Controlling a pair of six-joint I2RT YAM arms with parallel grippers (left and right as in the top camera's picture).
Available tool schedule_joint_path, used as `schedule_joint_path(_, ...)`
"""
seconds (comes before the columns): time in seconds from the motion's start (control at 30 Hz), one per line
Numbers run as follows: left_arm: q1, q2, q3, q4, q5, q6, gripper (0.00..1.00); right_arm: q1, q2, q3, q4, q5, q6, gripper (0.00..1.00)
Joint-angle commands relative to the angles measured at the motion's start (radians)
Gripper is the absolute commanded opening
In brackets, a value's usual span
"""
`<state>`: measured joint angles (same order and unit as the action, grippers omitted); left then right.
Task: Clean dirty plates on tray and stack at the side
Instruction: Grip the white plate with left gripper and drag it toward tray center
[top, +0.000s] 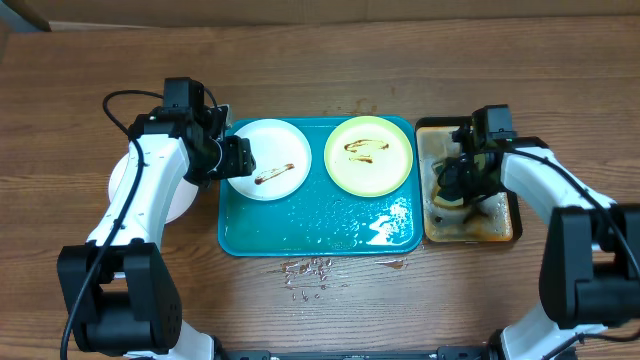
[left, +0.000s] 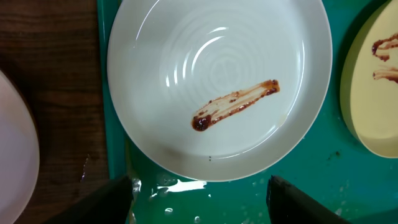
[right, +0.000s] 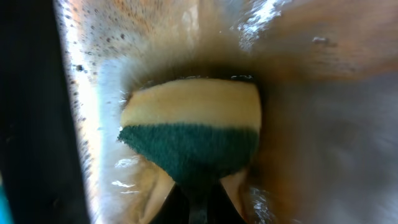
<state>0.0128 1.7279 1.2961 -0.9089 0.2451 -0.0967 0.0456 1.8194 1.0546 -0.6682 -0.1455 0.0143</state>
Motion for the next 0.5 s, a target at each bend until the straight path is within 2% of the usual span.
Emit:
schedule_joint_path(0.0,-0.002,-0.028,0.016,-0.01,-0.017,0.023,0.7,0.002,0.037,-0.008,0.002,0.011,-0.001,0.04)
schedule_joint_path(0.17,-0.002,-0.028,0.016,-0.011,-0.017,0.023,0.7,-0.002,0.028,0.045,-0.05,0.012,0.05,0.04)
schedule_joint_path(0.47,-0.002,-0.028,0.016,0.044,-0.068,0.023,0.73,-0.002,-0.018,0.338,-0.383,0.013,0.069,0.04)
